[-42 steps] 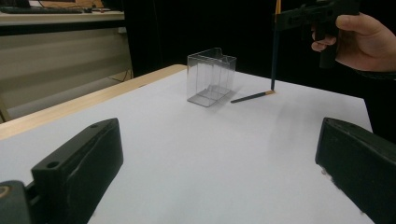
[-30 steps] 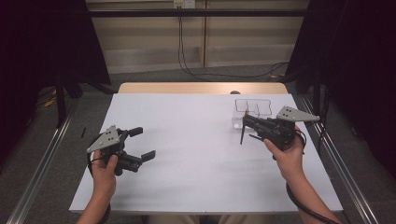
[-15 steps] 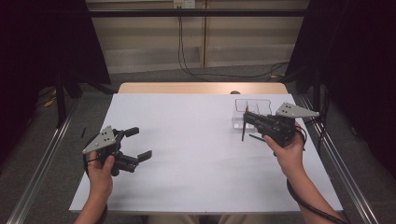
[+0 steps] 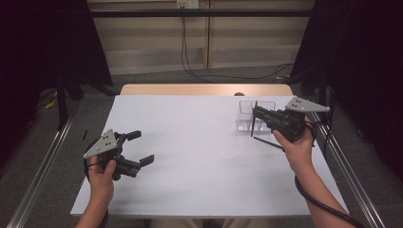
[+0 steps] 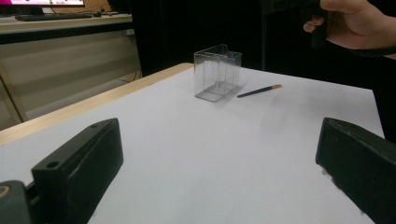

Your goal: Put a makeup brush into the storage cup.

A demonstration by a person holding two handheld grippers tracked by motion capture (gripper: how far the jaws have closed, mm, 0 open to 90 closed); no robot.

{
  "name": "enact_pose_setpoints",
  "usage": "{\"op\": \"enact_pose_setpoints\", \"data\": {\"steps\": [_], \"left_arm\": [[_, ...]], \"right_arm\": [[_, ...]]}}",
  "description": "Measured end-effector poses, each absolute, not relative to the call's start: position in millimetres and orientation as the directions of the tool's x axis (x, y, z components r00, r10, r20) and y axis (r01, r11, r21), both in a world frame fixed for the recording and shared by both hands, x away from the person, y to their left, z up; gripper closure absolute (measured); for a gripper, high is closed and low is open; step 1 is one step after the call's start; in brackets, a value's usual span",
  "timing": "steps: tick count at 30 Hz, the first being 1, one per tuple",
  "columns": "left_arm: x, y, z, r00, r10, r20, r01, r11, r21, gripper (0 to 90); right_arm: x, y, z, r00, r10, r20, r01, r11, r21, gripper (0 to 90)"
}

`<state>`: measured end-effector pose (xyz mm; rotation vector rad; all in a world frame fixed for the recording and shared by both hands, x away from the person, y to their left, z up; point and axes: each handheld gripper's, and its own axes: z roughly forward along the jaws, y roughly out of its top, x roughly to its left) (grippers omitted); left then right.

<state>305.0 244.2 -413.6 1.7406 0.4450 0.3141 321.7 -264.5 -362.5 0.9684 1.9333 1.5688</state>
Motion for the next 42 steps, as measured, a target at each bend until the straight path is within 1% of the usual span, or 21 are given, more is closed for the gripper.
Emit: {"op": "enact_pose_setpoints", "data": {"steps": [11, 19, 28, 33, 42], "left_arm": [[304.9, 243.0, -415.1, 0.891, 0.453, -0.029, 0.125, -0.183, 0.975, 0.9], [304.7, 242.5, -415.2, 0.893, 0.450, -0.030, 0.125, -0.181, 0.975, 0.8], [305.0, 242.1, -415.5, 0.890, 0.454, -0.028, 0.122, -0.180, 0.976, 0.8], [304.5, 240.8, -415.3, 0.893, 0.449, -0.030, 0.121, -0.176, 0.977, 0.9], [304.7, 240.9, -415.3, 0.894, 0.447, -0.030, 0.122, -0.178, 0.977, 0.9]], "right_arm": [[332.9, -273.1, -355.0, -0.616, 0.785, 0.063, 0.228, 0.101, 0.968, 83.8], [342.8, -278.0, -352.9, -0.595, 0.800, 0.077, 0.236, 0.082, 0.968, 83.8], [352.6, -282.2, -348.5, -0.574, 0.816, 0.062, 0.234, 0.090, 0.968, 83.8], [358.4, -285.4, -348.4, -0.553, 0.829, 0.085, 0.237, 0.059, 0.970, 83.8], [368.1, -291.4, -345.2, -0.519, 0.852, 0.073, 0.240, 0.063, 0.969, 83.8]]}}
